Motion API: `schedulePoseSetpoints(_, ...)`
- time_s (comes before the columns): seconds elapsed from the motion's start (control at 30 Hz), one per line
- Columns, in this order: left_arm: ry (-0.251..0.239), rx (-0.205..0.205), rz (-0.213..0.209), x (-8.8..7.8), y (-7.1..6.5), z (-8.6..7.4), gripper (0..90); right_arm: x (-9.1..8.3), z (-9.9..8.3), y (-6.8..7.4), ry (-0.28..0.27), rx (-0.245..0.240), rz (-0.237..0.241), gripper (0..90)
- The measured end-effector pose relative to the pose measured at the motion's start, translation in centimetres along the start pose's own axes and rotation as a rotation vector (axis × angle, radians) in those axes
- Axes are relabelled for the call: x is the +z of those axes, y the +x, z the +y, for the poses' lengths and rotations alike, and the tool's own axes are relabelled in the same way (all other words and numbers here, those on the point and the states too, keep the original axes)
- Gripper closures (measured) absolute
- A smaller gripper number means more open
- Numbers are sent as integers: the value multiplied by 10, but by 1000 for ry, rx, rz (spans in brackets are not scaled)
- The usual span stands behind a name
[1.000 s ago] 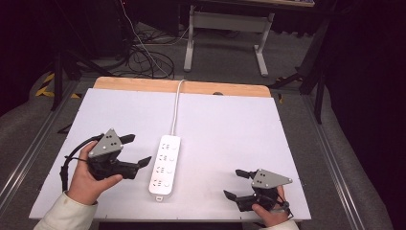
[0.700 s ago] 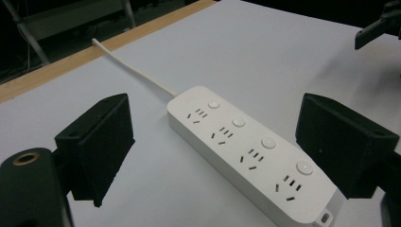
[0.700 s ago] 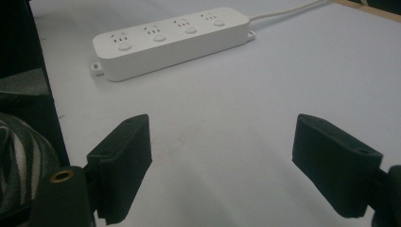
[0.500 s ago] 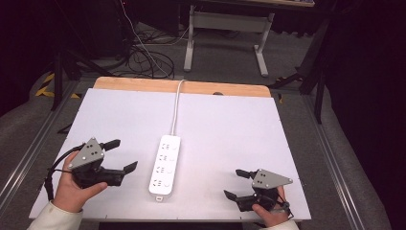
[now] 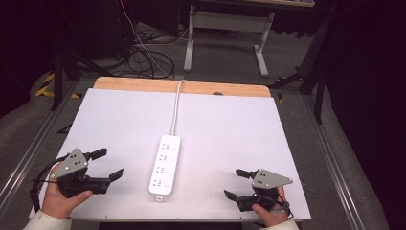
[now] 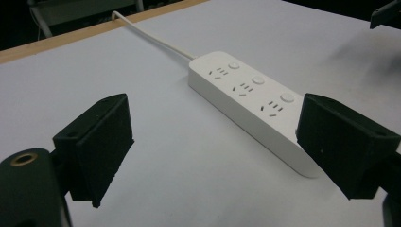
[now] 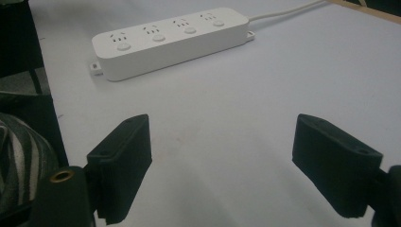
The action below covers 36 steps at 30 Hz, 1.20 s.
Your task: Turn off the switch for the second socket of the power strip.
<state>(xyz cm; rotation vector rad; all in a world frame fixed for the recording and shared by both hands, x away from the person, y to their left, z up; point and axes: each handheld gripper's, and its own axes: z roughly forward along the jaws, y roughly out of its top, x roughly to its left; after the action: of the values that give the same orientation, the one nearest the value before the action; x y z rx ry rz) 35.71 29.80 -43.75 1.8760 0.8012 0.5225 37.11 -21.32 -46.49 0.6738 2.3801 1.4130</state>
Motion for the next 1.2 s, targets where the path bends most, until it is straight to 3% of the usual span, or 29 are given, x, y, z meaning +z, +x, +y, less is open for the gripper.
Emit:
schedulePoseSetpoints(0.47,39,20,15,-4,3,-29,123,0,-1,-1,1,-1,-1,212)
schedulePoseSetpoints(0.77,63,-25,26,-7,4,-47,123,0,-1,-2,0,3,-4,212)
schedulePoseSetpoints(1.0,9,-89,49,-9,13,-45,127,0,-1,-2,-1,2,-6,212)
schedulePoseSetpoints(1.2,17,-43,69,-10,11,-45,128,0,-1,-2,-1,1,-8,212)
